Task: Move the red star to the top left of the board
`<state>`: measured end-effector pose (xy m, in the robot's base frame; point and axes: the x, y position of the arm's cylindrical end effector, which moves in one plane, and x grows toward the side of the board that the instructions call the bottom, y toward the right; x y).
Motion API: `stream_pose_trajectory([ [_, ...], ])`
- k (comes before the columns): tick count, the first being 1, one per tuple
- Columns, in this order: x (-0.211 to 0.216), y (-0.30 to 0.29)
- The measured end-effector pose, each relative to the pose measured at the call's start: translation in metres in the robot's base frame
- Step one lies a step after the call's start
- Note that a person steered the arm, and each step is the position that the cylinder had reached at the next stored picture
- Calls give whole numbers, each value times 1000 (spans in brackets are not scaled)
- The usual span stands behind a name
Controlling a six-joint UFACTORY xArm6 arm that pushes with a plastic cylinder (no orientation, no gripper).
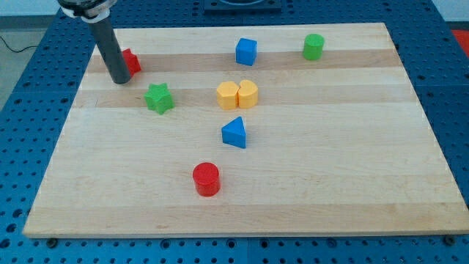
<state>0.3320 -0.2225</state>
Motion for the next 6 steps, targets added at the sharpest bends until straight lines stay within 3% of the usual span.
stream_pose_trajectory([
  [2,-47,-17],
  [4,-33,27],
  [6,-63,10],
])
